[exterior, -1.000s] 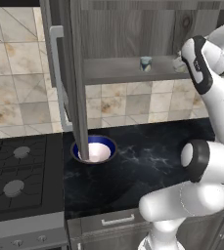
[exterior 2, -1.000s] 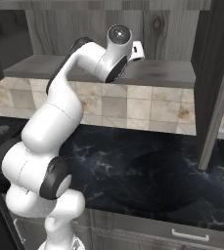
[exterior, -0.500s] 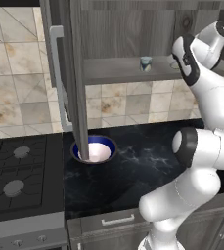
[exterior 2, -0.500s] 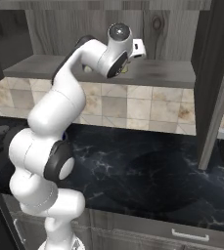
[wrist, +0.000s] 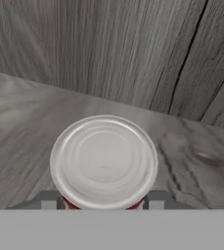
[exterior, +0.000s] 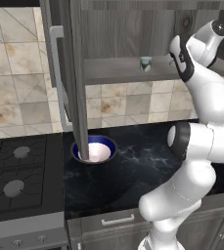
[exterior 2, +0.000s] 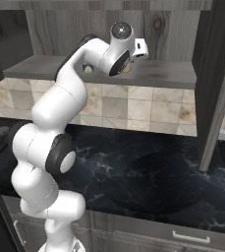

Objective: Restock the canned food cabinet by taking the new fresh canned food from the counter and placing it in the cabinet. Then, take the old canned food from the cabinet and place it on the counter.

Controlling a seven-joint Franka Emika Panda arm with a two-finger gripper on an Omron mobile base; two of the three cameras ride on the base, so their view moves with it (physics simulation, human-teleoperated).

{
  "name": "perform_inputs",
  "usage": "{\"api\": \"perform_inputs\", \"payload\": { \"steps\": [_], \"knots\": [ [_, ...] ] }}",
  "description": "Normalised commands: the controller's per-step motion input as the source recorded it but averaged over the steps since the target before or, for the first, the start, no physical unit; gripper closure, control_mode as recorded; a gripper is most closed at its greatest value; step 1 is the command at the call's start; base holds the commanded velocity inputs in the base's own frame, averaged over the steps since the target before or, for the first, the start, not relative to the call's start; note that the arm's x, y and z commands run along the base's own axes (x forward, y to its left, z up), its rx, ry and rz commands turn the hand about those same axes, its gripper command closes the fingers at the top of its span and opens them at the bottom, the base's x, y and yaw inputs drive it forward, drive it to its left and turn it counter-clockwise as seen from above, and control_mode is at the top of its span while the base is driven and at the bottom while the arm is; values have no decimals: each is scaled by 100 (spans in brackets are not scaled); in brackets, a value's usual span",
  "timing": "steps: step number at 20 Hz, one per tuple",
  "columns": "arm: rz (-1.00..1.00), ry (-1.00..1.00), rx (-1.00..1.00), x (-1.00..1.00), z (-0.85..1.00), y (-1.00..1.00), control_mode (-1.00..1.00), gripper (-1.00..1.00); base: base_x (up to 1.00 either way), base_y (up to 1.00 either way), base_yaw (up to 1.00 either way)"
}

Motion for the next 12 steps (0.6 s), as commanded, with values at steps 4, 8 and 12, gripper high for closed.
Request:
{"api": "perform_inputs", "payload": {
  "steps": [4, 8, 12],
  "knots": [
    [0, 0, 0, 13, -5, 0, -100, -100, 0, 0, 0],
    [0, 0, 0, 0, 0, 0, -100, -100, 0, 0, 0],
    [0, 0, 0, -1, 0, 0, -100, -100, 0, 0, 0]
  ]
}}
